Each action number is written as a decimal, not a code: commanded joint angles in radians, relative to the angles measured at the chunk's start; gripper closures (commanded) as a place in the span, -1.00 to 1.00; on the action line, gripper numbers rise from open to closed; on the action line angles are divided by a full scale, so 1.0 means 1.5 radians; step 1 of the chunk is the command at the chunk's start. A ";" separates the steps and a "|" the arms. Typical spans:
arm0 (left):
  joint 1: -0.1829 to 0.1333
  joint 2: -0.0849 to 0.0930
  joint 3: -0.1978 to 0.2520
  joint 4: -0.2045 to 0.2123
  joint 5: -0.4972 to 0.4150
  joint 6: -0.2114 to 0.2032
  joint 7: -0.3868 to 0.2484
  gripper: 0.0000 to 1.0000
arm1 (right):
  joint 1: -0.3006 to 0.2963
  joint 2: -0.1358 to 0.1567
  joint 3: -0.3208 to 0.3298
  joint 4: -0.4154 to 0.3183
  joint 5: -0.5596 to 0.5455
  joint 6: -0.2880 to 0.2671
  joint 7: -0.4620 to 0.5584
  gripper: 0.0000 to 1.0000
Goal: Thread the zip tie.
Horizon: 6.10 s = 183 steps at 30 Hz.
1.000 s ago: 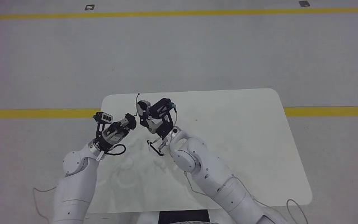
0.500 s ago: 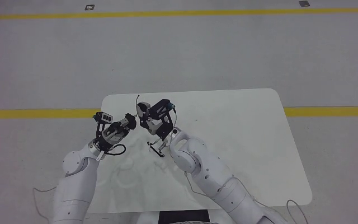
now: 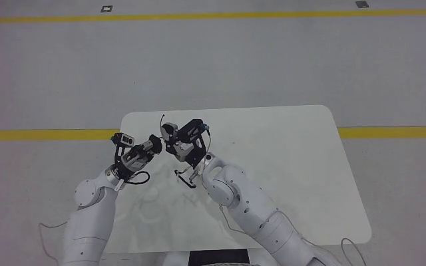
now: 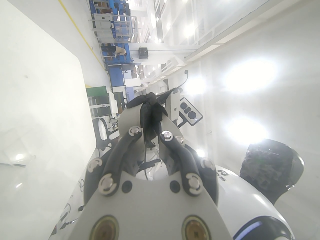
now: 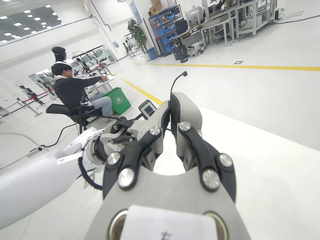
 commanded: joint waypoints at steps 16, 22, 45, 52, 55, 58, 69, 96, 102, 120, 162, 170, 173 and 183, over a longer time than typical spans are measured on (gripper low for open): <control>0.000 0.000 0.000 0.000 0.000 0.000 0.000 1.00 | -0.003 -0.001 -0.001 0.004 0.009 0.011 0.020 1.00; 0.000 0.000 0.000 0.000 0.000 0.000 0.000 1.00 | -0.006 0.000 0.001 -0.002 0.005 0.017 0.023 1.00; 0.000 0.000 0.000 0.000 0.000 0.000 0.000 1.00 | -0.016 0.004 0.003 -0.006 -0.002 0.018 0.034 1.00; 0.000 0.000 0.000 0.000 0.000 0.000 0.000 1.00 | -0.019 0.005 0.003 -0.009 -0.013 0.021 0.040 1.00; 0.000 0.000 0.000 0.000 0.000 0.000 0.000 1.00 | -0.019 0.006 0.002 -0.008 -0.013 0.020 0.040 1.00; 0.000 0.000 0.000 0.000 0.000 0.000 0.000 1.00 | -0.019 0.006 0.002 -0.007 -0.013 0.021 0.040 1.00; 0.000 0.000 0.000 0.000 0.000 0.000 0.000 1.00 | -0.025 0.007 0.005 -0.013 -0.011 0.023 0.031 0.88; 0.000 0.001 0.005 -0.009 0.003 0.011 0.014 1.00 | -0.079 0.034 0.073 -0.061 -0.090 0.014 -0.011 0.34; 0.009 0.007 0.003 -0.033 -0.079 0.148 0.003 1.00 | -0.094 0.045 0.095 -0.082 -0.150 0.027 -0.026 0.24; 0.000 0.021 -0.020 -0.037 -0.188 0.349 0.010 1.00 | -0.092 0.048 0.093 -0.084 -0.191 0.032 -0.029 -1.00; 0.017 0.102 0.164 0.003 -0.593 0.453 0.070 1.00 | -0.047 0.040 0.019 -0.020 -0.226 0.006 -0.075 -1.00; 0.017 0.102 0.164 0.003 -0.593 0.453 0.070 1.00 | -0.046 0.038 -0.002 -0.025 -0.288 0.049 -0.085 -1.00; 0.017 0.102 0.164 0.003 -0.593 0.453 0.070 1.00 | -0.043 0.036 -0.009 -0.019 -0.301 0.066 -0.090 -0.72; 0.017 0.102 0.164 0.003 -0.593 0.453 0.070 1.00 | -0.027 0.030 -0.027 0.001 -0.304 0.066 -0.099 0.36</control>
